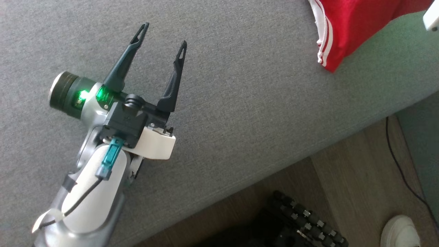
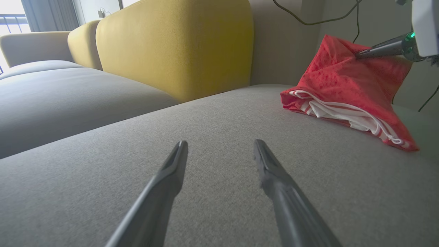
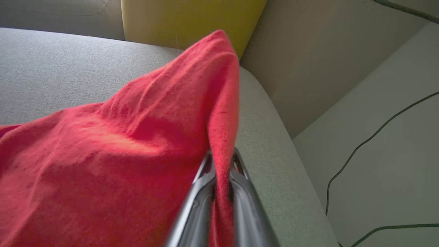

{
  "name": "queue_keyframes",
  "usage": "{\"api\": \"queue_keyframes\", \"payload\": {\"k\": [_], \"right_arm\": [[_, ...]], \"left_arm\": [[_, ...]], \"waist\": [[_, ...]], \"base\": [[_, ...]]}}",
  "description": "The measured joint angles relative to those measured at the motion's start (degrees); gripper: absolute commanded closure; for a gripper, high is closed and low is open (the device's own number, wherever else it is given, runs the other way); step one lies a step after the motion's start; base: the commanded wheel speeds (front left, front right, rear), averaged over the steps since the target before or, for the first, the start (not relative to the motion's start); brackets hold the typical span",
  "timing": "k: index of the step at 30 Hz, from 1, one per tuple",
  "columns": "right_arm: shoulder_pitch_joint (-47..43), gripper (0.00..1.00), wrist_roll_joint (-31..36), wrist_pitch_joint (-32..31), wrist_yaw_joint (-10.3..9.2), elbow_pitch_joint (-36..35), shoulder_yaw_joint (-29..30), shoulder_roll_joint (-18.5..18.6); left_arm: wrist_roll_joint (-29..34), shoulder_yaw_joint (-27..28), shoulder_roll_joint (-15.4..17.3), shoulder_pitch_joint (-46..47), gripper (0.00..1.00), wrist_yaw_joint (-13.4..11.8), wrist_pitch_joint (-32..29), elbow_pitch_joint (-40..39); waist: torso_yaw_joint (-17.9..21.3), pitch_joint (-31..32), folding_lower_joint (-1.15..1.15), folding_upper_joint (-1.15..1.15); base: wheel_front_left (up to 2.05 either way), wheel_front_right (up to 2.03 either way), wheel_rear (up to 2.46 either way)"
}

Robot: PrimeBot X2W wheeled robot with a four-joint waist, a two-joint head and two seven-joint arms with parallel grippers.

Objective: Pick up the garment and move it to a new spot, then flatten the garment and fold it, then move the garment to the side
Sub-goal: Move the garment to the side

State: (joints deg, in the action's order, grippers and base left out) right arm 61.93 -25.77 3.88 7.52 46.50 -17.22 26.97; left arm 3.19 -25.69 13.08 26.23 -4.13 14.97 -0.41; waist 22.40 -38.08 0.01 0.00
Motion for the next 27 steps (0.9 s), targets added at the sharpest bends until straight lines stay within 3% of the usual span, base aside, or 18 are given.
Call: {"api": "queue_keyframes", "payload": {"k": [2, 3, 4, 16, 27], "right_arm": [[0.0, 0.95, 0.1, 0.0, 0.0, 0.0, 0.4, 0.0], [0.0, 0.55, 0.1, 0.0, 0.0, 0.0, 0.4, 0.0], [0.0, 0.0, 0.1, 0.0, 0.0, -0.1, 0.4, -0.1], [0.0, 0.0, 3.1, -1.8, -0.01, -3.2, 0.6, 0.0], [-4.2, 0.0, 6.7, -4.2, -0.01, -16.3, 2.2, -2.2]], "left_arm": [[0.0, -0.3, 0.0, 0.1, 0.0, -0.3, 0.0, 0.3], [-0.3, -0.4, 0.0, 0.1, 0.0, -0.4, 0.0, 0.4], [-0.6, -0.7, 0.0, 0.1, 0.0, -0.5, 0.0, 0.6], [-2.3, -1.6, -0.1, -0.4, 0.0, -2.1, 0.0, 2.3], [-4.8, -1.5, -2.6, -5.0, 0.0, -5.2, -0.1, 2.2]], "waist": [[-0.1, 0.3, 0.0, 0.0], [-0.2, 0.4, 0.0, 0.0], [-0.3, 0.6, 0.0, 0.0], [-1.5, 3.2, 0.0, 0.0], [-4.0, 12.0, -0.01, 0.0]], "base": [[0.0, 0.0, 0.0], [0.0, 0.0, 0.0], [0.0, 0.0, 0.0], [0.0, 0.0, 0.0], [0.0, 0.0, 0.0]]}}
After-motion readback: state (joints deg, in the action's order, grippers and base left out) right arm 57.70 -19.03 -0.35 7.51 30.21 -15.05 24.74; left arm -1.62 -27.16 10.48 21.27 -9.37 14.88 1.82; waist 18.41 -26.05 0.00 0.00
